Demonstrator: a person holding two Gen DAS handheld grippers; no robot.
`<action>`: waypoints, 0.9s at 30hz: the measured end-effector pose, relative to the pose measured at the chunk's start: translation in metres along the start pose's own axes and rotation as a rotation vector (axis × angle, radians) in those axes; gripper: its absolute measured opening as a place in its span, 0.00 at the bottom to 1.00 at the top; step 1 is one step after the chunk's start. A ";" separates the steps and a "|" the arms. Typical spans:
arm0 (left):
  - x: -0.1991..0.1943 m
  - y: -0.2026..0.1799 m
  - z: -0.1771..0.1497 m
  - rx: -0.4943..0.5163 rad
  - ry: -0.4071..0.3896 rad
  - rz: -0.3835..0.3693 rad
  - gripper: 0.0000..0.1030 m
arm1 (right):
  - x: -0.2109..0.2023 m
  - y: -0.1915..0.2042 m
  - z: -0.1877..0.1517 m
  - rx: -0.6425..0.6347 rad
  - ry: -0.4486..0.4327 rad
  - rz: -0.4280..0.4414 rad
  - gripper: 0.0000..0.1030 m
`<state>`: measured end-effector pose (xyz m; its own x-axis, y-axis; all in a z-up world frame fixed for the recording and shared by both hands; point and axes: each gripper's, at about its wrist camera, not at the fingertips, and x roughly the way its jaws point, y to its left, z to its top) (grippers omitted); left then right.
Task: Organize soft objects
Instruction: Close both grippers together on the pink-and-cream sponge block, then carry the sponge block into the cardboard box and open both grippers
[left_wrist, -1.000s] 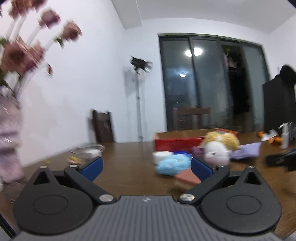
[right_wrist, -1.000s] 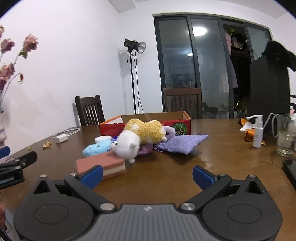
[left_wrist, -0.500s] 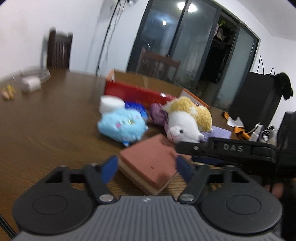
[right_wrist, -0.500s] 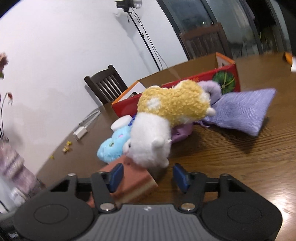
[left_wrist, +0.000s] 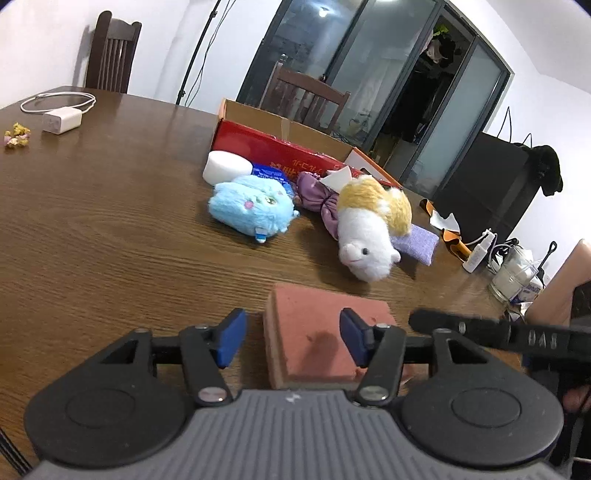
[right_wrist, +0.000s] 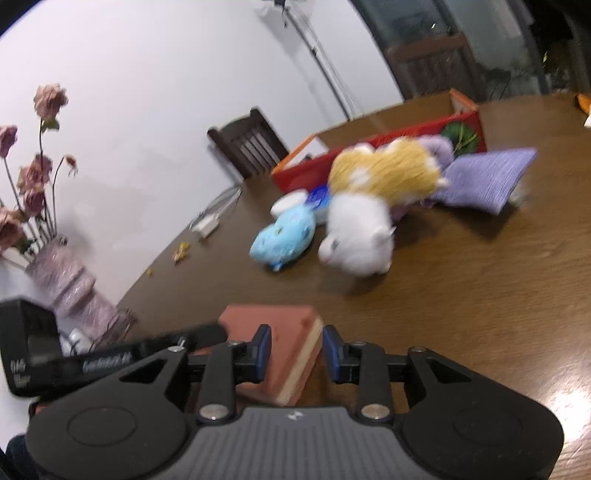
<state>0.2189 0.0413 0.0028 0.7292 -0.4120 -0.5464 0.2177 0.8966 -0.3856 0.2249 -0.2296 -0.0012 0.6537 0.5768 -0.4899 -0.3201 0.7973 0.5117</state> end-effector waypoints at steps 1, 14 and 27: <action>0.002 0.000 0.001 0.004 0.012 0.004 0.55 | 0.003 -0.002 0.002 0.011 -0.001 0.003 0.30; -0.002 -0.024 0.053 0.070 -0.075 -0.109 0.35 | 0.008 -0.003 0.033 0.026 -0.073 0.069 0.22; 0.218 -0.073 0.296 0.039 -0.030 -0.160 0.32 | 0.111 -0.101 0.308 -0.001 -0.208 -0.099 0.21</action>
<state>0.5543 -0.0657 0.1318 0.7021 -0.5456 -0.4576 0.3573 0.8258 -0.4363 0.5407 -0.3010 0.1104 0.8093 0.4465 -0.3816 -0.2476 0.8485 0.4677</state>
